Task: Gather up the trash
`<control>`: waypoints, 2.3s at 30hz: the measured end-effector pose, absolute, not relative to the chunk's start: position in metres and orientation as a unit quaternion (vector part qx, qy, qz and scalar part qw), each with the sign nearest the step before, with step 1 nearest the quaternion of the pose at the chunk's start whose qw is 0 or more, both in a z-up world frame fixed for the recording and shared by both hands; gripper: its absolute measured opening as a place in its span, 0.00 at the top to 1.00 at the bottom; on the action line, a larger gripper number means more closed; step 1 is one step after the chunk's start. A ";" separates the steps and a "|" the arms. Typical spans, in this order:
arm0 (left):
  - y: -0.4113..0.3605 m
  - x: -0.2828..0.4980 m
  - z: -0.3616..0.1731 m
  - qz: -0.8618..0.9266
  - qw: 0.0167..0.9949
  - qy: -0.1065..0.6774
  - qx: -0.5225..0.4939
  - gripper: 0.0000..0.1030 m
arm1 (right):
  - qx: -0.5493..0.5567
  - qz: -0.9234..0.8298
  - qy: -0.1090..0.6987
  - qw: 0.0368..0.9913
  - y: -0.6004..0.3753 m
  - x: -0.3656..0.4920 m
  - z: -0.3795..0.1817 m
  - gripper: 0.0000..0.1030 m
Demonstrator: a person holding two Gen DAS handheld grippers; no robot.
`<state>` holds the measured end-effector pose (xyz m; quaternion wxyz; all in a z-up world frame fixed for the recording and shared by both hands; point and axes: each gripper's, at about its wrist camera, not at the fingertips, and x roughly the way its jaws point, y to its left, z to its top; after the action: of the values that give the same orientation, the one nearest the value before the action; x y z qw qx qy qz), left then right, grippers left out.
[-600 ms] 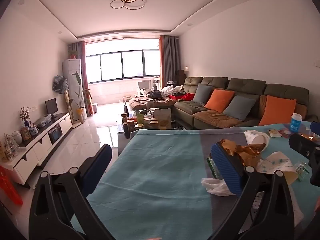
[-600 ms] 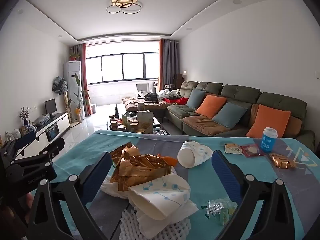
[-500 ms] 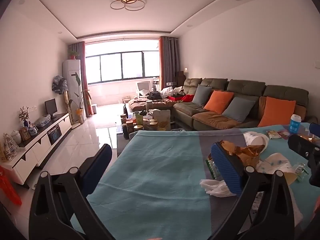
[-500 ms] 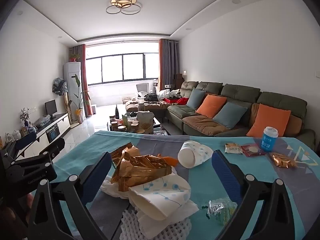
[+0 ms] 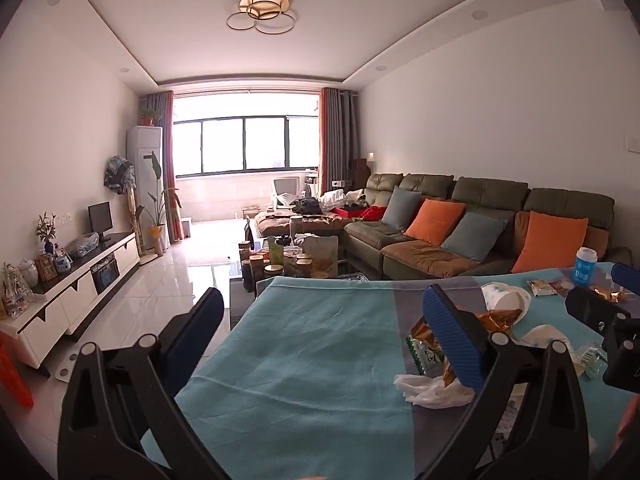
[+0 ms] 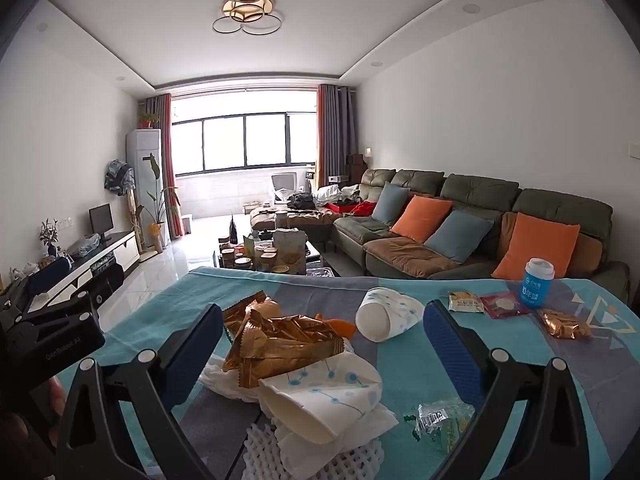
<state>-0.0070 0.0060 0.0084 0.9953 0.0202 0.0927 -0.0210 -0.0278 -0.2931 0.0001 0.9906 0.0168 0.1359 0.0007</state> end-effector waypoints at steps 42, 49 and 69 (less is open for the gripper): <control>0.001 -0.021 0.011 -0.024 0.997 0.070 0.026 0.05 | 0.025 -0.012 0.122 0.992 -0.299 -0.038 0.002 0.06; 0.001 -0.021 0.010 -0.024 0.997 0.069 0.027 0.05 | 0.026 -0.013 0.122 0.992 -0.299 -0.038 0.003 0.06; 0.000 -0.022 0.012 -0.024 0.997 0.071 0.026 0.05 | 0.027 -0.013 0.122 0.992 -0.297 -0.037 0.005 0.06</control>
<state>-0.0216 0.0005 0.0122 0.9968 0.0257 0.0713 -0.0237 -0.0375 -0.2974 0.0049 0.9921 0.0268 0.1217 -0.0135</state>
